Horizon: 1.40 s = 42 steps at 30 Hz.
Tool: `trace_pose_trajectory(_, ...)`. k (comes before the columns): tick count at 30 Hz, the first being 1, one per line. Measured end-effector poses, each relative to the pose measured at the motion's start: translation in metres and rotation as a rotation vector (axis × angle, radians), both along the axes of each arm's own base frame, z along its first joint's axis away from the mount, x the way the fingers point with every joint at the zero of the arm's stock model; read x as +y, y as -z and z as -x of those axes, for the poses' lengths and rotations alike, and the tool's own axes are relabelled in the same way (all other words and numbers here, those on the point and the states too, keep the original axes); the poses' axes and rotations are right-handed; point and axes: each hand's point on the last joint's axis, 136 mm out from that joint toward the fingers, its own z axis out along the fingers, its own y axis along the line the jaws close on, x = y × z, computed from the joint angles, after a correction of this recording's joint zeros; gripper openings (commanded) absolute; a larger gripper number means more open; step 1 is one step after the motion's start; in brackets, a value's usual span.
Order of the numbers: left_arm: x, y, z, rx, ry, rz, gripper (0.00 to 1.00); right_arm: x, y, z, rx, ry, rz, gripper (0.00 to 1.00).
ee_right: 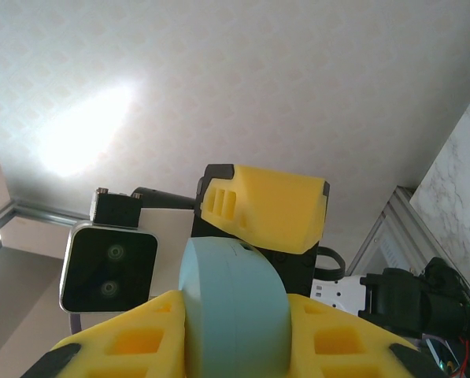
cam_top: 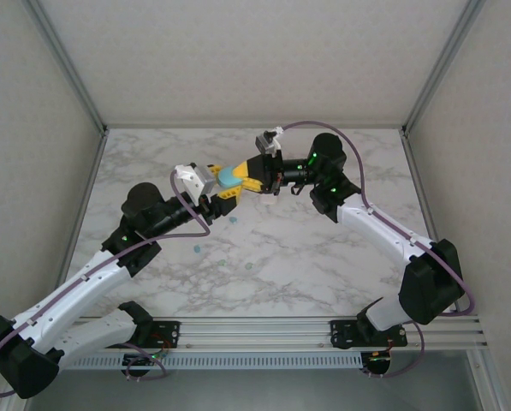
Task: Insert the wireless bluetooth earbuds into the charging case
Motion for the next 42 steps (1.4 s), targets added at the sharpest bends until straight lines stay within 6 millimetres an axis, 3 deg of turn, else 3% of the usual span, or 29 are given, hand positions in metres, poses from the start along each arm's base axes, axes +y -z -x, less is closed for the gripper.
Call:
trace_pose_trajectory(4,0.0,0.0,0.0,-0.001,0.0,0.0,0.42,0.0,0.0,0.0,0.0,0.0,0.0,0.06)
trace_pose_trajectory(8,0.0,0.0,0.0,0.0,0.0,-0.001,0.45,0.0,0.0,0.0,0.0,0.0,-0.001,0.06)
trace_pose_trajectory(16,0.0,0.001,0.0,-0.001,-0.001,-0.01,0.25,0.0,0.0,-0.001,0.007,0.001,0.001,0.1)
trace_pose_trajectory(21,0.0,0.004,-0.001,0.01,-0.002,-0.017,0.13,-0.001,0.005,-0.002,0.008,0.02,0.02,0.31)
trace_pose_trajectory(23,-0.001,0.009,0.0,0.023,0.004,-0.028,0.12,-0.003,0.008,-0.002,-0.005,0.044,0.045,0.43)
trace_pose_trajectory(25,-0.003,0.011,0.001,0.031,0.012,-0.035,0.11,-0.006,0.011,-0.003,-0.036,0.082,0.079,0.48)
trace_pose_trajectory(31,-0.007,0.013,0.005,0.048,0.048,-0.031,0.1,-0.035,0.009,-0.015,-0.256,0.278,0.225,0.52)
trace_pose_trajectory(35,-0.014,0.016,0.006,0.079,0.085,-0.015,0.1,-0.055,0.003,-0.004,-0.533,0.331,0.278,0.58)
trace_pose_trajectory(37,-0.018,0.02,0.005,0.1,0.107,-0.01,0.1,-0.059,0.003,0.002,-0.663,0.328,0.291,0.65)
trace_pose_trajectory(42,-0.026,0.03,0.005,0.143,0.145,-0.016,0.1,-0.056,0.019,0.005,-0.804,0.276,0.343,0.66)
